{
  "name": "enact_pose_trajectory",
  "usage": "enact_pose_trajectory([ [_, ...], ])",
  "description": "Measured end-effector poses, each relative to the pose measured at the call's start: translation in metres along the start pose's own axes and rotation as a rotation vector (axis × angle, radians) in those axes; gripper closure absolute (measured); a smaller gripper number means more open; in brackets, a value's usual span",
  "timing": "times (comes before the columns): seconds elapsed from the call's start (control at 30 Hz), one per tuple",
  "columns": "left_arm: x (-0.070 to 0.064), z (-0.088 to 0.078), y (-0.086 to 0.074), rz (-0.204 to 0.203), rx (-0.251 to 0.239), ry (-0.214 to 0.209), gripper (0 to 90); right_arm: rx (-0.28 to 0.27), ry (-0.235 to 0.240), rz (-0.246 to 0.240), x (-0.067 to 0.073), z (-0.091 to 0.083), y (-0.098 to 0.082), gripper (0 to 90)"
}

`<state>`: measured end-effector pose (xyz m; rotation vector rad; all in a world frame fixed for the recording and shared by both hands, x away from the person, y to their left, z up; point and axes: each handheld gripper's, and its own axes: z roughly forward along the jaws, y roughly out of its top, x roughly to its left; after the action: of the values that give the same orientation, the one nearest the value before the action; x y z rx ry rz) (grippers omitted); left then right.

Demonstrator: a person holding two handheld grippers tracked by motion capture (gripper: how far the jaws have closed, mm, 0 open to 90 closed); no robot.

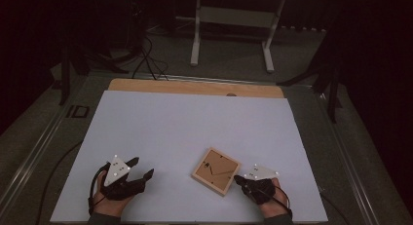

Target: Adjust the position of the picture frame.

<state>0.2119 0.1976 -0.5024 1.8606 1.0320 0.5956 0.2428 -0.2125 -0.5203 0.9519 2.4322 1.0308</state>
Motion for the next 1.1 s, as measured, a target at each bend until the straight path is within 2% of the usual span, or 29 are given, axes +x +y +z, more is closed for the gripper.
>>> enact_pose_trajectory([
  [0.23,-0.001,0.003,0.000,0.006,0.014,-0.004,35.4,-0.008,0.026,-0.032,0.012,0.011,0.009,89.9],
  [0.5,0.002,0.009,0.000,-0.006,0.034,-0.009,38.6,-0.016,0.042,-0.066,0.023,0.025,0.021,89.8],
  [0.63,0.002,0.012,0.000,-0.009,0.045,-0.020,43.0,-0.020,0.049,-0.075,0.027,0.031,0.026,89.9],
  [0.87,-0.002,0.018,0.001,0.000,0.065,-0.046,45.5,-0.039,0.061,-0.114,0.042,0.045,0.038,89.8],
  [1.0,-0.001,0.022,0.002,-0.016,0.075,-0.061,47.7,-0.058,0.059,-0.109,0.040,0.044,0.044,89.6],
  [1.1,-0.001,0.027,0.003,-0.022,0.089,-0.072,49.5,-0.079,0.053,-0.081,0.032,0.042,0.049,89.3],
])
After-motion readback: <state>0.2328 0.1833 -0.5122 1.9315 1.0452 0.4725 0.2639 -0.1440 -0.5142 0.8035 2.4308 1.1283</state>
